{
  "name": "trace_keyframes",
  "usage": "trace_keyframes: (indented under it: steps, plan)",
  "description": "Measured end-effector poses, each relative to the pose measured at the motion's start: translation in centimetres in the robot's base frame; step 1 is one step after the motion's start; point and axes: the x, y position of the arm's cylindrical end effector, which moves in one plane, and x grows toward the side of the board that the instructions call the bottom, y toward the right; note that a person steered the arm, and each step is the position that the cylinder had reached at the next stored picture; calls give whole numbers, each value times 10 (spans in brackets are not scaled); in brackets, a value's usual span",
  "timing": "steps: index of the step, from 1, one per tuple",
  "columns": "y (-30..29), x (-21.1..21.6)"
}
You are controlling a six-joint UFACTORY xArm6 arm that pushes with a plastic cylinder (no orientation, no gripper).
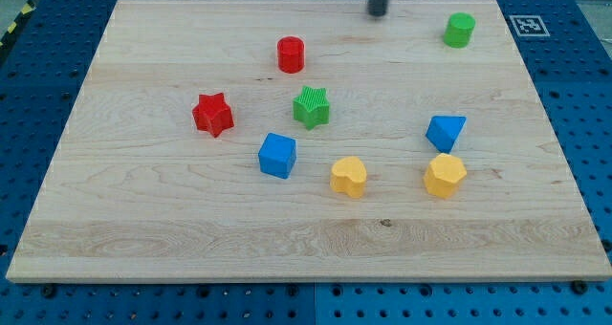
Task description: Place the green circle diagonal to the blue triangle
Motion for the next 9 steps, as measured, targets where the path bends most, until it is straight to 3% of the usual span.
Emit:
trace_keyframes:
  steps: [1,2,4,9]
  plan:
    - [83,0]
    - [100,4]
    - [100,51]
    - [47,82]
